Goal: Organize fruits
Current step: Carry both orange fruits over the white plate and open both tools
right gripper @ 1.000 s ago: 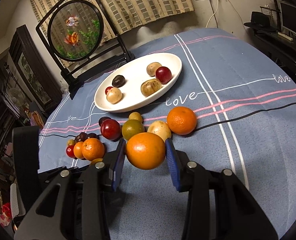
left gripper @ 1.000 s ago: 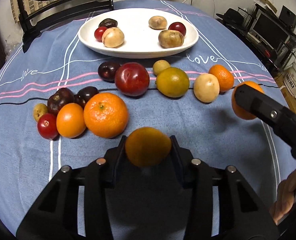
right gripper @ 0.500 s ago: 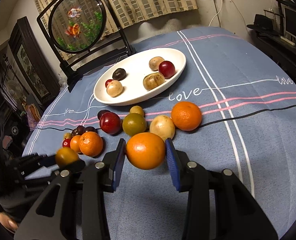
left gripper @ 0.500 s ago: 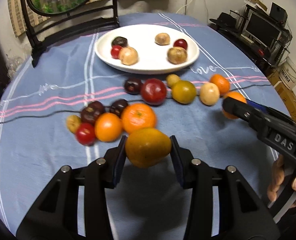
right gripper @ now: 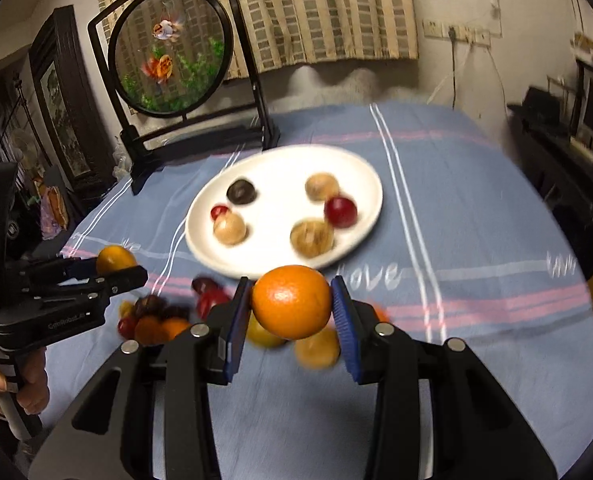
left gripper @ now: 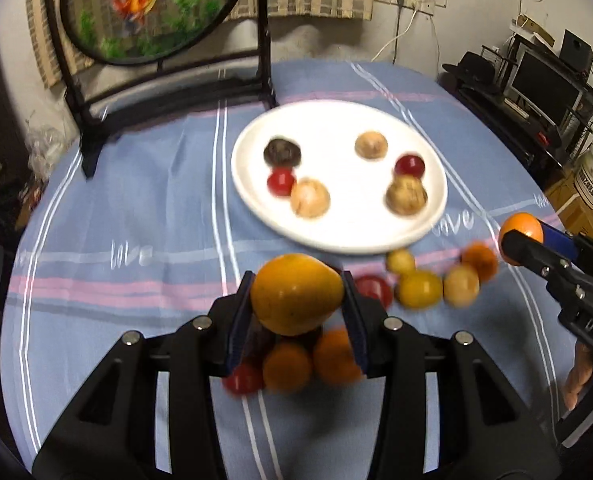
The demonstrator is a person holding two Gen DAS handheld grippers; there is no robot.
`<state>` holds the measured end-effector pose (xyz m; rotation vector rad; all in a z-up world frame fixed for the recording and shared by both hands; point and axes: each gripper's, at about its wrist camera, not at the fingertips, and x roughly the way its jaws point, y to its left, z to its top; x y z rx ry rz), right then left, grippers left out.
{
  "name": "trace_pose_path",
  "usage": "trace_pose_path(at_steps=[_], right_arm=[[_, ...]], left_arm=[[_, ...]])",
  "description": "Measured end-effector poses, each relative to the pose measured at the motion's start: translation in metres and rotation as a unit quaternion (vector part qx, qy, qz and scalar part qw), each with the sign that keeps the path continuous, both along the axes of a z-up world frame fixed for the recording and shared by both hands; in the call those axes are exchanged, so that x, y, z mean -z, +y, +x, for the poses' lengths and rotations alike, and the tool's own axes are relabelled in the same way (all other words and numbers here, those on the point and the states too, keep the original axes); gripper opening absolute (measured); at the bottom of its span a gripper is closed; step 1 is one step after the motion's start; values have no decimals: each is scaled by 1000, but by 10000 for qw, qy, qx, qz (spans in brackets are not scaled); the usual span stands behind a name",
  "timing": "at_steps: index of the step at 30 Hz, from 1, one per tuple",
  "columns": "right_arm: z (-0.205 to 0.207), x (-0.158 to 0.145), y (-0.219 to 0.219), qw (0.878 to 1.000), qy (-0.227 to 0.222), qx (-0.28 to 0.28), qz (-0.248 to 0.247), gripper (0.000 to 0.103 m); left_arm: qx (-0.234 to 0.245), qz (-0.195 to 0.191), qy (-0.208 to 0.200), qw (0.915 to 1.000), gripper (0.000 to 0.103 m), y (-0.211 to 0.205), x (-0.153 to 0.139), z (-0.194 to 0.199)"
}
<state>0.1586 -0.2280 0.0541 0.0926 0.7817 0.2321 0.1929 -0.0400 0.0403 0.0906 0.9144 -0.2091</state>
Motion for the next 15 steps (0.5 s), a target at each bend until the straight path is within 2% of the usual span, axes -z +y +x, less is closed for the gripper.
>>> trace_pose_path(at_steps=[7, 15], right_arm=[[61, 4, 11, 9998, -22, -89, -183, 40], [143, 39, 23, 9978, 660, -81, -26, 41]], left_arm=[[16, 33, -169, 9999, 43, -15, -1, 66], [-284, 101, 142, 9994, 43, -8, 32, 135]])
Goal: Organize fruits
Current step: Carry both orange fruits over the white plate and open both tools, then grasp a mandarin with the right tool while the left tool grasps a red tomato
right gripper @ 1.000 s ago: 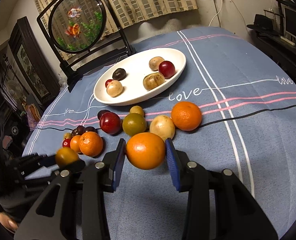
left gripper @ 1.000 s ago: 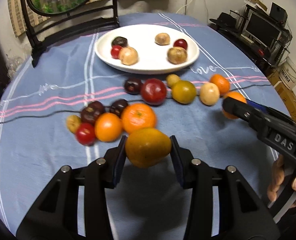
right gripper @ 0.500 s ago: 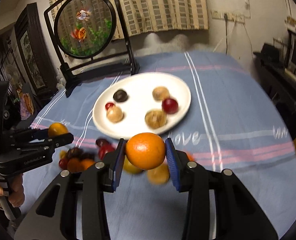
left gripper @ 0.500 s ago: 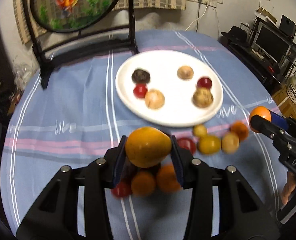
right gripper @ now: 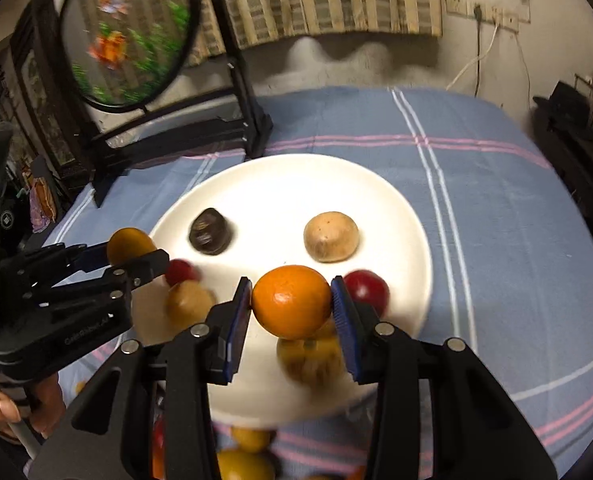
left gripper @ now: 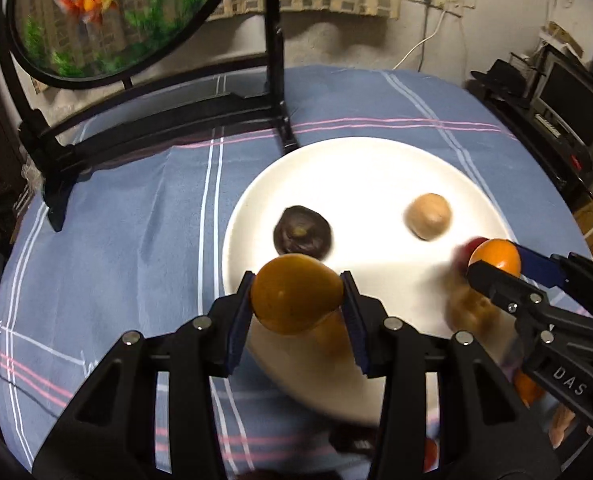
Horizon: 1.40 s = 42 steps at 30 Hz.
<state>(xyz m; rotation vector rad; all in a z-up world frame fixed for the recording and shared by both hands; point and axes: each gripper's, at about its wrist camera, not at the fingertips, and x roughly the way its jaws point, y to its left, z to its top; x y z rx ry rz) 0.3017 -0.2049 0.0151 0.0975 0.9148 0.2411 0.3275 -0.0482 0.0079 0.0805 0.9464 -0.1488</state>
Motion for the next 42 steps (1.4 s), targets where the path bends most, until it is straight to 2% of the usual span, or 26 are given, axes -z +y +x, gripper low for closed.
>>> trace_pose_path(at_steps=[5, 7, 10, 13, 16, 22, 26, 28, 32, 38, 42], right_arm=[[22, 16, 10, 9996, 253, -82, -76, 41], [24, 16, 10, 9997, 226, -40, -72, 43], [22, 15, 7, 9997, 211, 1, 145, 49], [13, 11, 2, 9995, 171, 47, 264, 50], [0, 5, -3, 9993, 90, 90, 339, 50], [-49, -7, -12, 9992, -82, 31, 393, 51], [-77, -10, -20, 9984, -146, 133, 530, 51], [-93, -10, -24, 9976, -190, 210, 629, 55], [-117, -9, -27, 9970, -274, 331, 648, 55], [-153, -4, -27, 9962, -475, 389, 617, 62], [-165, 4, -26, 9964, -371, 376, 661, 62]], left_arm=[[-108, 34, 130, 9999, 44, 1, 14, 25], [-128, 0, 125, 9998, 55, 2, 17, 28], [-171, -62, 34, 9998, 65, 3, 15, 25], [-136, -91, -117, 9998, 75, 5, 5, 15], [-72, -116, -259, 9996, 79, 7, -8, -1], [146, -516, -285, 9982, 82, 16, -27, -47], [201, -506, -449, 9975, 87, 25, -31, -80], [214, -535, -507, 9971, 88, 31, -31, -97], [211, -604, -449, 9969, 88, 46, -25, -122], [259, -490, -500, 9972, 89, 62, -15, -158], [260, -641, -466, 9965, 91, 73, -2, -176]])
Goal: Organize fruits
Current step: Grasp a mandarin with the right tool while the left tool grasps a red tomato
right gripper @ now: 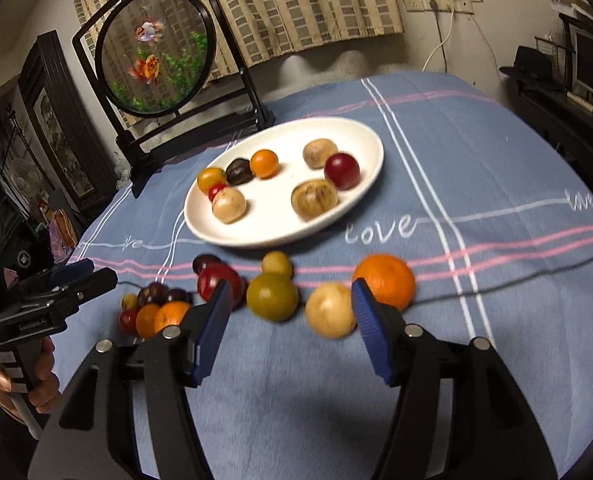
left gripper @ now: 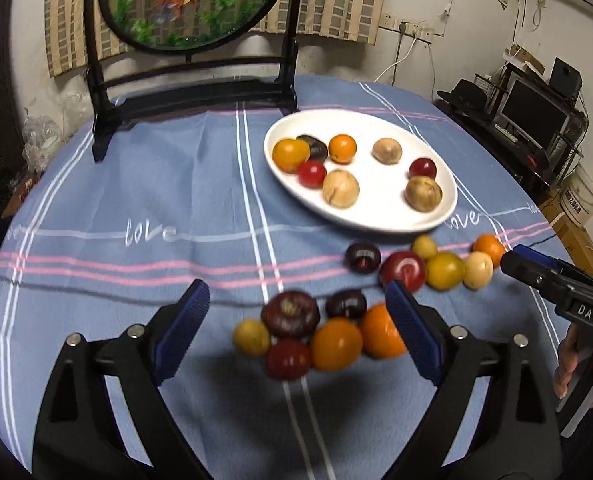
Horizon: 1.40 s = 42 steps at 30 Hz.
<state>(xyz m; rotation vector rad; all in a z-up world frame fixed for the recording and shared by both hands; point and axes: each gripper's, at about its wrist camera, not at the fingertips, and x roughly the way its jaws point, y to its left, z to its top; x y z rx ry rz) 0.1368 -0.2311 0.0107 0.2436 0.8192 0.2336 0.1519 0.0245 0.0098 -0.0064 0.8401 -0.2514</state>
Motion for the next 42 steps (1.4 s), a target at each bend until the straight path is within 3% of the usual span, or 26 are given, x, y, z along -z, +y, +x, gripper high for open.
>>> trace_pose_path(at_steps=[5, 12, 20, 26, 30, 34, 42], right_arm=[[-11, 0, 9, 9994, -79, -173, -275, 62], [-16, 11, -6, 9998, -27, 14, -204, 62], [-17, 21, 1, 9975, 36, 3, -708, 62], [-12, 18, -15, 9979, 133, 434, -458, 62], [-10, 19, -22, 9954, 198, 755, -547, 62], [-10, 20, -6, 9969, 270, 426, -602, 62], [-18, 14, 53, 9929, 227, -854, -798, 62]], left_arm=[[60, 84, 142, 9998, 91, -1, 18, -10], [352, 157, 6, 9993, 92, -13, 24, -17], [259, -306, 206, 9990, 92, 6, 33, -9], [263, -323, 253, 9988, 92, 7, 34, -8], [316, -297, 157, 9989, 93, 5, 31, -13], [412, -204, 114, 9989, 94, 0, 29, -17], [439, -126, 129, 9989, 94, 1, 28, -18]])
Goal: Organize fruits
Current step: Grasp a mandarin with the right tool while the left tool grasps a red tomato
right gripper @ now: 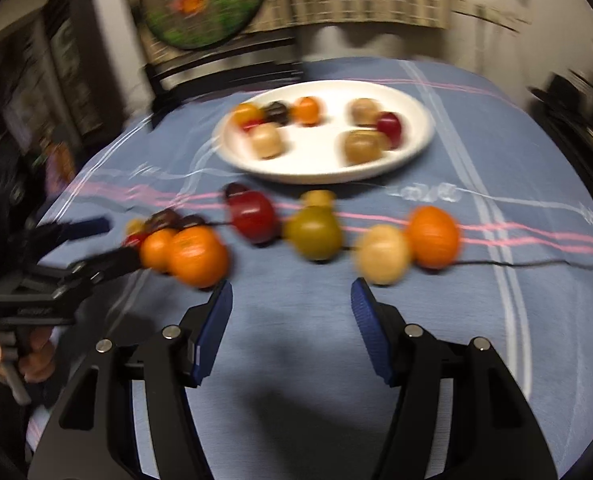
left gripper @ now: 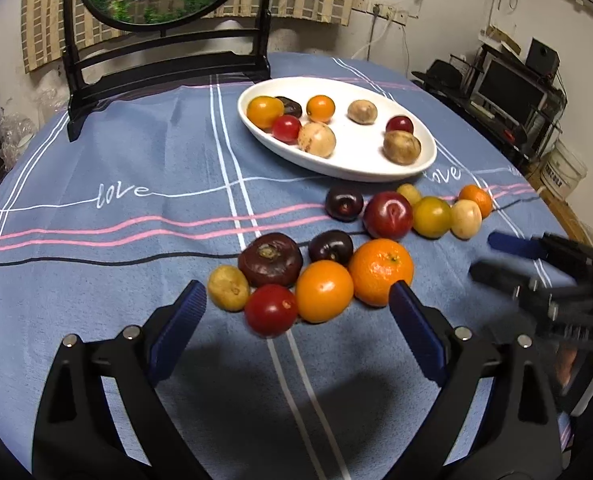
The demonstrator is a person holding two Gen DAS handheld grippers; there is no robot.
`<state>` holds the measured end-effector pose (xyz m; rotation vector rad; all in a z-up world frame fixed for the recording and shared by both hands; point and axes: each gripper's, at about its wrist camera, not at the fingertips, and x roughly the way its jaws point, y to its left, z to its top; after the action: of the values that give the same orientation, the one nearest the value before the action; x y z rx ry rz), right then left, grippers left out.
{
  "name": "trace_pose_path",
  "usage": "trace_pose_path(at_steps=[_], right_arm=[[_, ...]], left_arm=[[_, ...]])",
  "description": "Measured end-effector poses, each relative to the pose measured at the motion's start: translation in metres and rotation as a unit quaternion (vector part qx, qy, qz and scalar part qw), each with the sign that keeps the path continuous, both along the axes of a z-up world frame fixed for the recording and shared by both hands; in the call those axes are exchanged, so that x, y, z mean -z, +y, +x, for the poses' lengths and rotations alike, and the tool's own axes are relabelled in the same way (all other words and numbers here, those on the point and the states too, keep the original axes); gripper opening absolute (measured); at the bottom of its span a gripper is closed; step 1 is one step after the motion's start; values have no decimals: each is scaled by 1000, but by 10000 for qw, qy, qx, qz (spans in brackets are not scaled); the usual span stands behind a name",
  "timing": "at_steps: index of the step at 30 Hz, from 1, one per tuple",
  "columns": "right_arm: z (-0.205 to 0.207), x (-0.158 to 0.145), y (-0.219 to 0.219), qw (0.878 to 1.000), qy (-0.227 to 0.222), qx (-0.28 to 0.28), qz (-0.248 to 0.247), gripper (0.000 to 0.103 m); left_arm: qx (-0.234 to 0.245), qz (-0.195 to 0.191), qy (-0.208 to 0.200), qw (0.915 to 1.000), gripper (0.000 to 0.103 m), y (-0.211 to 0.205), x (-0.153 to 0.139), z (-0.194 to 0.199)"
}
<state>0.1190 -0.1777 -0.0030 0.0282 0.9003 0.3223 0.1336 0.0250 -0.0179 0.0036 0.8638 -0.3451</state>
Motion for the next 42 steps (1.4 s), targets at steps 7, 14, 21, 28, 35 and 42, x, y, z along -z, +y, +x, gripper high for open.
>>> trace_pose_path(at_steps=[7, 14, 21, 28, 35, 42], right_arm=[[6, 4, 49, 9974, -12, -687, -239, 62], [23, 21, 79, 9931, 48, -938, -706, 62], [35, 29, 91, 9899, -5, -1055, -951, 45], [21, 18, 61, 9950, 70, -857, -507, 45], [5, 9, 6, 9994, 53, -338, 78, 45], [3, 4, -6, 9986, -18, -366, 373, 45]], left_arm=[[-484, -2, 82, 9988, 95, 20, 0, 12], [-654, -13, 130, 9978, 95, 33, 0, 17], [-722, -58, 204, 9972, 95, 40, 2, 21], [-555, -45, 223, 9982, 95, 33, 4, 19], [-163, 169, 184, 9996, 95, 22, 4, 10], [-68, 530, 407, 9977, 95, 28, 18, -1]])
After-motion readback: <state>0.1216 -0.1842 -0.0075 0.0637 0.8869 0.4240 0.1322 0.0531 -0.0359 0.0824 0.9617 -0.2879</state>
